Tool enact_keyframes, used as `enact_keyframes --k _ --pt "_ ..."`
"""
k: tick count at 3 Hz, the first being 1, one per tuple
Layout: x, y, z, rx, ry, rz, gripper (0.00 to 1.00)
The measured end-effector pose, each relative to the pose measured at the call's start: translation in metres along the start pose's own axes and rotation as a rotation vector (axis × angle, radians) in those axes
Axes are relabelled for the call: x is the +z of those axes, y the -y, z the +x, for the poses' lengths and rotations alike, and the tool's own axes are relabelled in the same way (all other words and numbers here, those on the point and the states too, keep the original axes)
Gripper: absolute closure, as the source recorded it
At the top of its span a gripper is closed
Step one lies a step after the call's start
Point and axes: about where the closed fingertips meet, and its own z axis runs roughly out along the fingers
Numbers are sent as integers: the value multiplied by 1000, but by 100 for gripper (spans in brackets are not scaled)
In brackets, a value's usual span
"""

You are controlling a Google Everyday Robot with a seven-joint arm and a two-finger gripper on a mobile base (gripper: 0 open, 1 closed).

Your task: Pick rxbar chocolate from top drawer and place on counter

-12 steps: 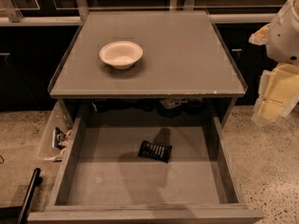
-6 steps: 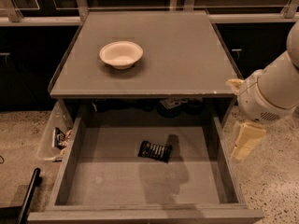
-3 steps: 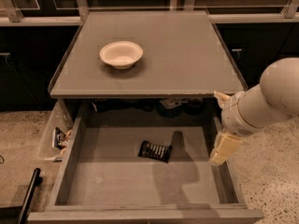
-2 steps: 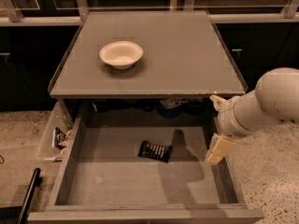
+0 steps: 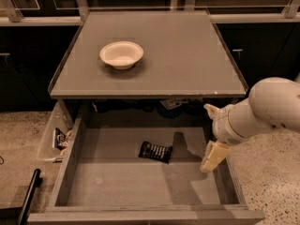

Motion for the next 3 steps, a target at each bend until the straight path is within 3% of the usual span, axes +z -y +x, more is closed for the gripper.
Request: enact_keyframes --k 2,3 --pt "72 1 8 145 109 -81 0" --pt "130 -3 -18 152 185 -133 0"
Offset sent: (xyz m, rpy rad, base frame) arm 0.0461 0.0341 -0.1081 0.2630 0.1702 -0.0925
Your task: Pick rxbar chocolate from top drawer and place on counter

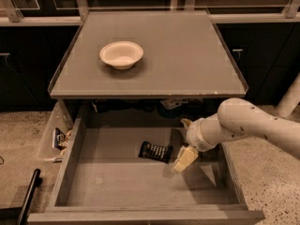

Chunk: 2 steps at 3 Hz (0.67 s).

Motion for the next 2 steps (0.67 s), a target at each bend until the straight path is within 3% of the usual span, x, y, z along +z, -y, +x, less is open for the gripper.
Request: enact_keyframes --k 1,2 --pt "0 0 0 0 0 0 0" --pt "8 -4 -5 2 43 -15 0"
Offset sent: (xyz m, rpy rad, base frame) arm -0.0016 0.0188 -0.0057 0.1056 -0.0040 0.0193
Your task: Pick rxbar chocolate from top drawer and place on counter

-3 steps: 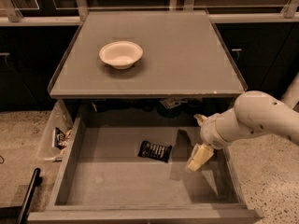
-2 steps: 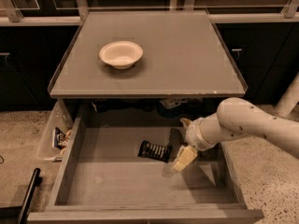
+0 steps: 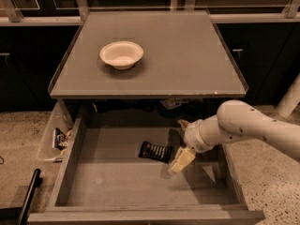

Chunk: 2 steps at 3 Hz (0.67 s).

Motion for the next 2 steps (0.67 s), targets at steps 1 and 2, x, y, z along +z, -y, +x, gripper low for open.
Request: enact_keyframes --k 1,2 --pt "15 -12 -17 -30 36 -39 0" --pt "23 -20 -30 -58 57 -57 0"
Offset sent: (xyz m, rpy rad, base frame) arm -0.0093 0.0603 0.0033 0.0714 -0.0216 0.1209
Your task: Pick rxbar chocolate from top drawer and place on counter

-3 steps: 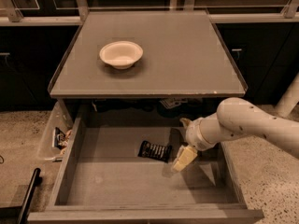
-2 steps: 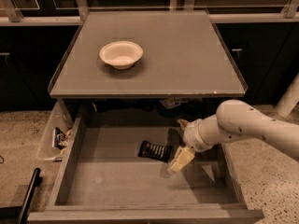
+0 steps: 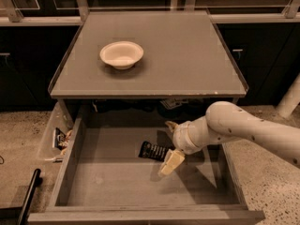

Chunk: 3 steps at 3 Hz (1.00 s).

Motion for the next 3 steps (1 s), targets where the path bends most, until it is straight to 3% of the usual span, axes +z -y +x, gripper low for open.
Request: enact_keyframes --k 3 --pt "22 4 8 -35 0 38 0"
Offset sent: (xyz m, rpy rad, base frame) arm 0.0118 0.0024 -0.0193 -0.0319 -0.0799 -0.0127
